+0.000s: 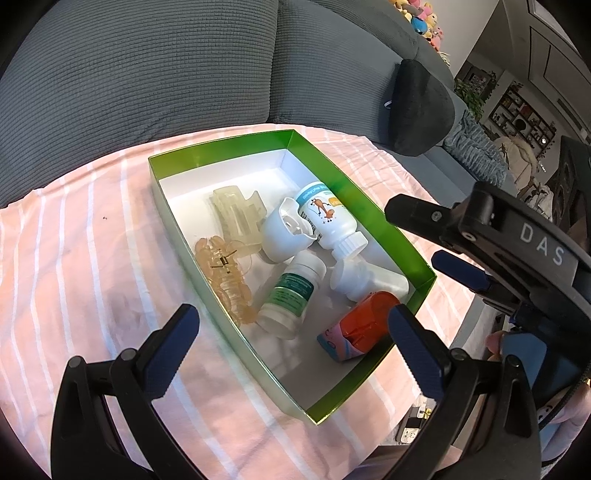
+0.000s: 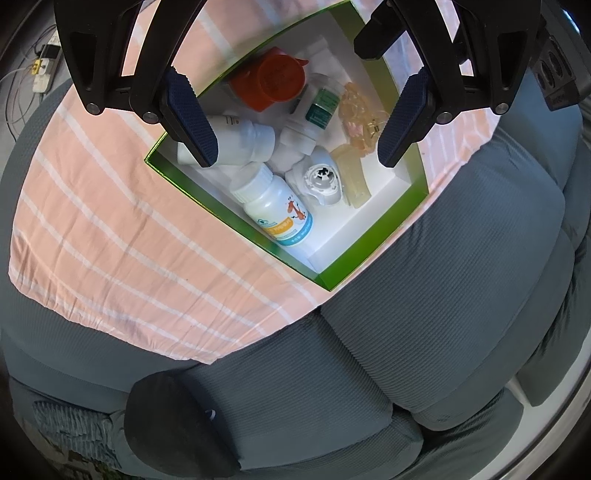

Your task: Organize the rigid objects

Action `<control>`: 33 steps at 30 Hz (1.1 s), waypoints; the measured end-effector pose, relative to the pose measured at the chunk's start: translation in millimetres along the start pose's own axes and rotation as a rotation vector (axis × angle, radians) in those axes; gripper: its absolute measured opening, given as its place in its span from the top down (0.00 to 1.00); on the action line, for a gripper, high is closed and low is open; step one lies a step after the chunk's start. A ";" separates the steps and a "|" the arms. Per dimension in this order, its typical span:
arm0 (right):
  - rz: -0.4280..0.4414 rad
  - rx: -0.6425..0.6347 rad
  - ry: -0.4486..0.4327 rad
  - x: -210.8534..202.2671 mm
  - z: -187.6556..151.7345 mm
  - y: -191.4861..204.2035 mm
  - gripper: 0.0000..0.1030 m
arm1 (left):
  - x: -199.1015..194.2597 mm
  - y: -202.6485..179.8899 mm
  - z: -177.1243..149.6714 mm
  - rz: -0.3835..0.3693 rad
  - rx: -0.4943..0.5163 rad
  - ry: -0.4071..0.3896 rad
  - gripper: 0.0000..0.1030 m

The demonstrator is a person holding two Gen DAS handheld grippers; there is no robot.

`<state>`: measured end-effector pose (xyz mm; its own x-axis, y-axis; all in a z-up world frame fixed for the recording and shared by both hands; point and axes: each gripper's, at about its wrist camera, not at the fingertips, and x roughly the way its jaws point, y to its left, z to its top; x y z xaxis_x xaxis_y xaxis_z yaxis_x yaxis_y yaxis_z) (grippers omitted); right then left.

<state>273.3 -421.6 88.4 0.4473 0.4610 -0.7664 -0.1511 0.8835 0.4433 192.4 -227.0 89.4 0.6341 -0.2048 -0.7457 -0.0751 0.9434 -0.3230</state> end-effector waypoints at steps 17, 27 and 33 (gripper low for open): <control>-0.010 0.003 0.006 -2.6 2.0 -2.0 0.13 | 3.3 -4.5 -1.7 0.008 -0.003 0.023 0.01; -0.013 0.003 0.008 -2.5 0.7 -1.4 0.13 | 3.0 -3.1 -3.6 0.002 -0.003 0.030 0.01; -0.008 -0.002 0.011 -3.0 1.9 -3.0 0.13 | 3.8 -1.4 -4.4 -0.003 -0.016 0.037 0.01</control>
<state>274.1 -425.9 90.2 0.4389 0.4547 -0.7750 -0.1489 0.8874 0.4363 191.5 -230.3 84.4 0.6056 -0.2173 -0.7655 -0.0859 0.9385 -0.3344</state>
